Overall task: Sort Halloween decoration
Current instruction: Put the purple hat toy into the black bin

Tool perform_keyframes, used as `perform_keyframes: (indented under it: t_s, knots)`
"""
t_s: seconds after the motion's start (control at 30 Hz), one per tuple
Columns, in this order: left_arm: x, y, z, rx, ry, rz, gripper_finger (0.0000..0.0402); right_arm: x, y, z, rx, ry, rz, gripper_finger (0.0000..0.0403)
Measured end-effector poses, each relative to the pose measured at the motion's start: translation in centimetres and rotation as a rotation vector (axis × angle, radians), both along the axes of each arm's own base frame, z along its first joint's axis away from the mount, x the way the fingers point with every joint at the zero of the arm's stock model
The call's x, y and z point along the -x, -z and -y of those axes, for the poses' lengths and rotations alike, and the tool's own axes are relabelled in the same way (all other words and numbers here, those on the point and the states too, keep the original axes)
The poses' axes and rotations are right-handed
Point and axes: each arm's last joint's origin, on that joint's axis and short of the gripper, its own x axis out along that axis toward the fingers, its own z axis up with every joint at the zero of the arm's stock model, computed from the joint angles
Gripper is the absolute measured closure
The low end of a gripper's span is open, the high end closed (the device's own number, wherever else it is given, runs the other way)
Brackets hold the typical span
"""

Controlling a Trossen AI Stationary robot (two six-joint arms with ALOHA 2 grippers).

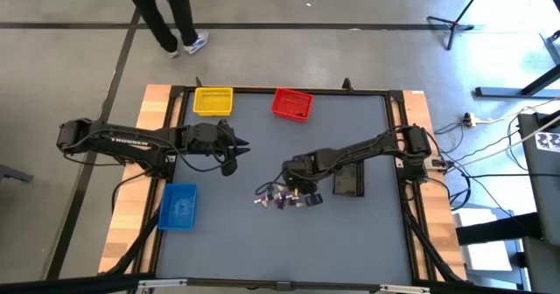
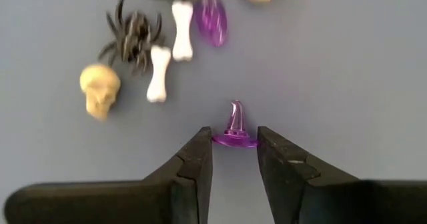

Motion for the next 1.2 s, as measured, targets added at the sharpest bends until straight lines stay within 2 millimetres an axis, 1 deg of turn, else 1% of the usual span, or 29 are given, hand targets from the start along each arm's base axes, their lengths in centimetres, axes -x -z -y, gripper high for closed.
perform_keyframes:
  t_s: [0.17,0.37,0.6,0.7,0.83,0.93,1.0,1.2]
  knots:
    - [0.0,0.0,0.0,0.000,0.000,0.003,0.0308,0.7,-1.4,0.1,0.002,-0.004,-0.009,0.0297]
    - [-0.1,-0.1,0.2,-0.002,0.013,0.015,0.0308,1.6,-4.9,0.2,-0.007,-0.004,0.080,0.0297]
    - [-0.4,-0.4,1.1,-0.005,0.054,0.051,0.0308,4.0,-8.9,0.4,-0.012,0.000,0.120,0.0297]
    - [-0.4,-0.6,1.5,-0.005,0.075,0.063,0.0308,5.1,-10.3,0.5,-0.019,0.023,0.121,0.0297]
    - [-0.5,-0.6,2.2,-0.003,0.105,0.071,0.0308,6.5,-11.6,0.6,-0.027,0.056,0.103,0.0297]
    - [-0.5,-0.7,2.6,-0.002,0.126,0.076,0.0308,7.4,-12.0,0.5,-0.031,0.081,0.064,0.0297]
    - [-0.5,-0.7,2.9,-0.002,0.139,0.076,0.0308,8.0,-11.8,0.2,-0.024,0.081,0.051,0.0297]
    - [-0.5,-0.7,3.4,-0.004,0.158,0.077,0.0308,10.0,-9.8,-1.4,0.004,0.078,-0.030,0.0297]
